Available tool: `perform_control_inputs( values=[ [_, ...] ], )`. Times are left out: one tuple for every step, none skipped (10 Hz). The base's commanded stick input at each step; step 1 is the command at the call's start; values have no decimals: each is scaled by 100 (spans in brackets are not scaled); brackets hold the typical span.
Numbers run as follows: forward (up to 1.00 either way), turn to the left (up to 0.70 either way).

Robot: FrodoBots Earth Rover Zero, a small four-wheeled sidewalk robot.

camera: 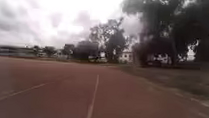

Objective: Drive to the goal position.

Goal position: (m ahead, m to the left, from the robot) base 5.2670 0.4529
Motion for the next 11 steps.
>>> perform_control_inputs(
  values=[
    [70, 0],
    [70, 0],
    [70, 0],
    [70, 0],
    [70, 0],
    [70, 0],
    [70, 0],
    [70, 0],
    [70, 0],
    [70, 0],
    [70, 0]
  ],
)
